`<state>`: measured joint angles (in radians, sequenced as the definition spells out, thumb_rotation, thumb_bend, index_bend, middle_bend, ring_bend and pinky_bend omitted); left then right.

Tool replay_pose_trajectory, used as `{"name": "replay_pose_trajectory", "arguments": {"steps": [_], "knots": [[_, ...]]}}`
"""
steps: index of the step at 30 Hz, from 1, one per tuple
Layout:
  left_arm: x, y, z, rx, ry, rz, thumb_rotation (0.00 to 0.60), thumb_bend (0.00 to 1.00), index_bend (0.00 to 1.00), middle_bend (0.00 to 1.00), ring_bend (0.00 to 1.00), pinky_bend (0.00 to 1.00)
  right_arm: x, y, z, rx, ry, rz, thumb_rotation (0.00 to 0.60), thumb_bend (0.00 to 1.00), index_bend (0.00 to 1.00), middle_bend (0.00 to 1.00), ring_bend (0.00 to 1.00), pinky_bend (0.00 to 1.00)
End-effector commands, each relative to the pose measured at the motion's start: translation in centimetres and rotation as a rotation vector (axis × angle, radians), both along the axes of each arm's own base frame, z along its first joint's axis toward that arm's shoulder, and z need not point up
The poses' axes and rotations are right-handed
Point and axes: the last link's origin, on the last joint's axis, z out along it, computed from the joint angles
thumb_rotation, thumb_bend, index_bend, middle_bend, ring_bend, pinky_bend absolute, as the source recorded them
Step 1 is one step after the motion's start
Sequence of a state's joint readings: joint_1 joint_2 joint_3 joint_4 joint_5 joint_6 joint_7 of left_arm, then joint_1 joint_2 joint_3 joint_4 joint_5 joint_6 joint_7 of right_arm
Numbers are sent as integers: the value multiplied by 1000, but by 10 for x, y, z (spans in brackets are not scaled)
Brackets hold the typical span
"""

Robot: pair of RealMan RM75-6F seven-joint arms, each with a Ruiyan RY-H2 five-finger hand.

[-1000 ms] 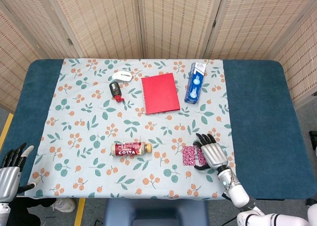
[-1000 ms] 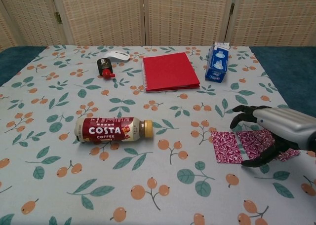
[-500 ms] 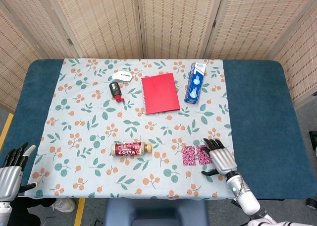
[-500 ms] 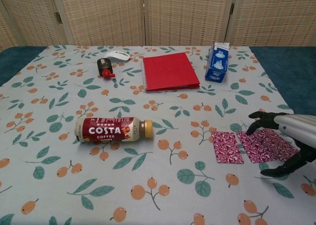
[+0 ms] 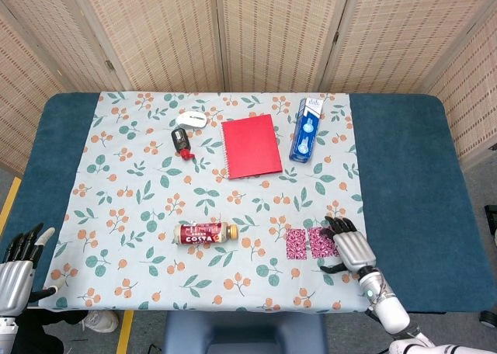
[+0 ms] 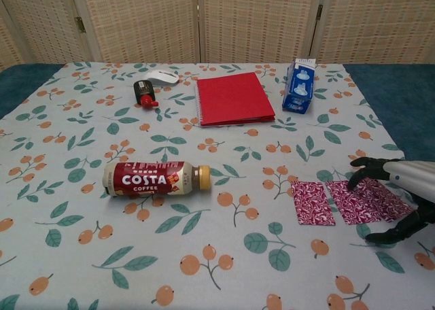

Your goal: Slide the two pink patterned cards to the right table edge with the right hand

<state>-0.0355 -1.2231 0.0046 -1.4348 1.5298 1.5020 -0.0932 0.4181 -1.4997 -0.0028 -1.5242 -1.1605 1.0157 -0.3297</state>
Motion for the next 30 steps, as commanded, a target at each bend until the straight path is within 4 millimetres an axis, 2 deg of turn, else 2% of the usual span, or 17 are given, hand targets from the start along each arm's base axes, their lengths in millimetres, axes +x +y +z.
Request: {"name": "replay_pose_trajectory", "arguments": {"steps": [1,21,25,30], "knots": [[0,0,0,-1,0,0,600,249,116,3,83,0,-4,0,1,1,6,-14,449,182,225,57,0,0],[1,-1,0,1,-1,-3,600,249,118,3,83,0,-34,4,22,-59,36,-110,448,183,225,57,0,0],[1,-1,-1,-1,0,-5,600,249,118,3,83,0,-33,5,21,-48,33,-106,449,182,224,57,0,0],[2,-1,0,1,0,-5,600,250,118,3,83,0,-22,6,10,-9,19,-73,449,182,224,57,0,0]]}}
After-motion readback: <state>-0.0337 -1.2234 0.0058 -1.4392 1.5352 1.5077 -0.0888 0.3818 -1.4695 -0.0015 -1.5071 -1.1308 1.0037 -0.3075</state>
